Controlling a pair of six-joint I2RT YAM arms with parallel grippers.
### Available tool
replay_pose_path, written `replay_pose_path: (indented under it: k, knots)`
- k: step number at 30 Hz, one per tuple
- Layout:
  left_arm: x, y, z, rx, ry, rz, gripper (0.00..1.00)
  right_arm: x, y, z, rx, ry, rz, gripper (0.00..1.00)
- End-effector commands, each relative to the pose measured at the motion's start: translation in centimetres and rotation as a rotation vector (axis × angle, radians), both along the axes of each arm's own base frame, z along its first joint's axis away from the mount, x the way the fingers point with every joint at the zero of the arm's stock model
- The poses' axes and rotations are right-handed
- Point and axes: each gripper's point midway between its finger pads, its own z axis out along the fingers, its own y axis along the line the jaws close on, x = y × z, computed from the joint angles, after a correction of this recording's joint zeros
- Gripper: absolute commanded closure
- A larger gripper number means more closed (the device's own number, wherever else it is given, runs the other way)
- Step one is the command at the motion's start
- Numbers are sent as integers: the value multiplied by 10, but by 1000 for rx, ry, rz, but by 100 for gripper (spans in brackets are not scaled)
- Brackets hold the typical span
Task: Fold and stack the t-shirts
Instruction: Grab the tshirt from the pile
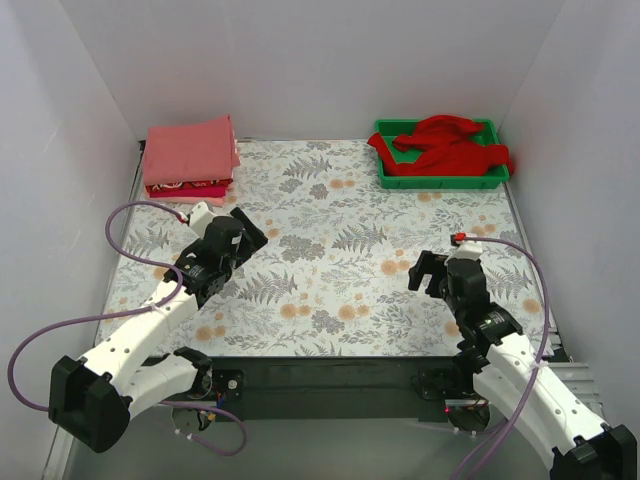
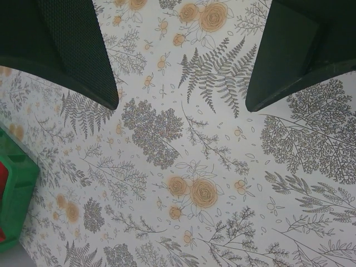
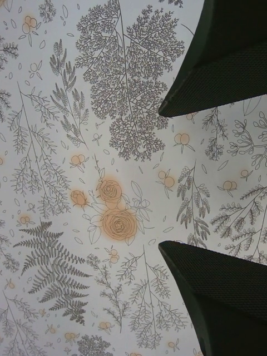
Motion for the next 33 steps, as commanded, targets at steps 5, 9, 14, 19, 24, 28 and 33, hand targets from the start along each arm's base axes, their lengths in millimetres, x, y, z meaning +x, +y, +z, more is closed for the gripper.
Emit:
replay_pose_path:
  k: [5,9,14,19,24,28,33]
  knots:
    - [1,1,12,-14,-44,10,2,34,13,50,29,-128,8,2]
    - [2,0,11,-10,-44,7,2,61,10,77,-7,-149,-60,2]
    - [5,0,10,3,-44,4,2,112,16,84,-66,-69,-84,2]
    - [11,2,16,24,-63,10,2,185,12,117,13,-52,-80,2]
    - [24,3,25,55,-94,30,2,255,5,101,-42,5,-64,2]
    - [40,-6,37,67,-132,5,2,312,-14,95,-52,7,-104,2]
    - [60,-18,39,77,-167,-29,2,385,-9,84,-61,-32,-58,2]
